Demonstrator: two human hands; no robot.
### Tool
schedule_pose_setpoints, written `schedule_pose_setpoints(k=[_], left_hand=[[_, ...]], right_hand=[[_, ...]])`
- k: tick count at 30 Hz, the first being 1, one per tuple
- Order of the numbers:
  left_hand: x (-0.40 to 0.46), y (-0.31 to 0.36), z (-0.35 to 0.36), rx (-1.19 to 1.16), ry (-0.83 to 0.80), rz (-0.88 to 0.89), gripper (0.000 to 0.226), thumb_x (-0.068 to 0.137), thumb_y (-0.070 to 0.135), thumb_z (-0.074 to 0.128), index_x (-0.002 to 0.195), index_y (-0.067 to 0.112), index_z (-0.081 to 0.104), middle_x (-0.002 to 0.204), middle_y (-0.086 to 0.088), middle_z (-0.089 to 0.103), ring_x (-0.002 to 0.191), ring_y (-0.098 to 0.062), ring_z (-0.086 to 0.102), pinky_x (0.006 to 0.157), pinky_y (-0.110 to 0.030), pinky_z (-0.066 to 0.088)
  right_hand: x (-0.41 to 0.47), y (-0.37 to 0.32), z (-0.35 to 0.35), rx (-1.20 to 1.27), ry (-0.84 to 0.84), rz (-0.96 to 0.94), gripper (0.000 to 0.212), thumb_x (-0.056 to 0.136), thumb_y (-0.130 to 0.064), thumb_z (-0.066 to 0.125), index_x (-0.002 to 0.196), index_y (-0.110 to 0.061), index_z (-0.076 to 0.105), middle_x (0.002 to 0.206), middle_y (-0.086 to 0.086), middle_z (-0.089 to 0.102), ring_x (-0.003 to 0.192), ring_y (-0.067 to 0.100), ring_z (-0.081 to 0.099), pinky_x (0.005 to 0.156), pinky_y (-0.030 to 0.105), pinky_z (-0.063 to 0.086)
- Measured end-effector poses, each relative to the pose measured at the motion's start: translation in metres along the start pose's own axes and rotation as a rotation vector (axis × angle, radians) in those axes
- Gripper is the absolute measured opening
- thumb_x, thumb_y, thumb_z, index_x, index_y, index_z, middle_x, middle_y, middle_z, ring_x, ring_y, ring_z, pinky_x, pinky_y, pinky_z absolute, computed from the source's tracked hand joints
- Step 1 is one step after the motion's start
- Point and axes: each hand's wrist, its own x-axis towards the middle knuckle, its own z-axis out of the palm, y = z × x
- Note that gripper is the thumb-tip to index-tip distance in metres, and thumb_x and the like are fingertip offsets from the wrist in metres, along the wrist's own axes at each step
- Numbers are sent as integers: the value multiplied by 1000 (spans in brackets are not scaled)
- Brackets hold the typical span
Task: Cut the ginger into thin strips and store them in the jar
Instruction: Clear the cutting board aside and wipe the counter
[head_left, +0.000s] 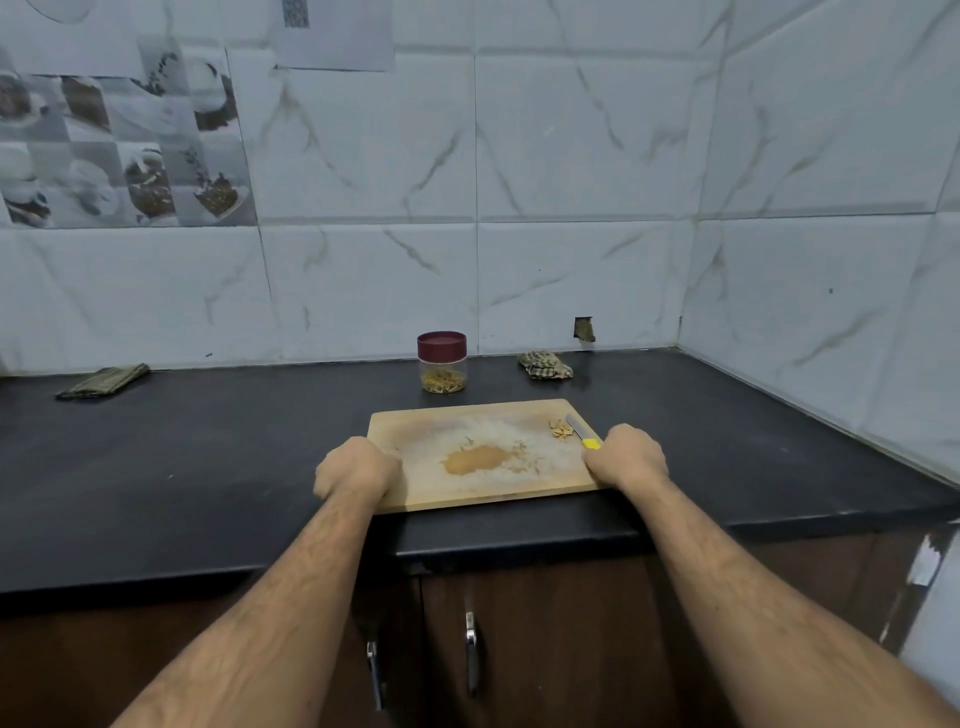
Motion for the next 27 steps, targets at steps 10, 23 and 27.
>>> schedule_pose_setpoints(k=[10, 23, 27], left_hand=[[2, 8, -3, -121, -73, -31, 49, 97, 45, 51, 118, 1, 61, 116, -15, 64, 104, -33, 61, 78, -37, 49], [-92, 19, -3, -829, -444, 18, 28, 99, 19, 58, 122, 3, 56, 102, -5, 55, 85, -19, 55, 51, -23, 43], [-128, 18, -1, -918, -568, 27, 17, 101, 16, 54, 114, 5, 57, 84, -5, 58, 69, -17, 56, 36, -20, 48]], right_hand=[[-8, 14, -4, 93, 95, 109, 6, 89, -7, 52, 86, -8, 57, 99, 12, 64, 86, 31, 56, 66, 32, 44], [-81, 92, -67, 188, 333, 185, 17, 90, -19, 59, 99, -7, 68, 89, 10, 63, 78, 28, 52, 61, 29, 39], [-114, 122, -84, 165, 366, 196, 14, 89, -18, 59, 89, -7, 68, 73, 4, 57, 66, 23, 51, 51, 26, 34]])
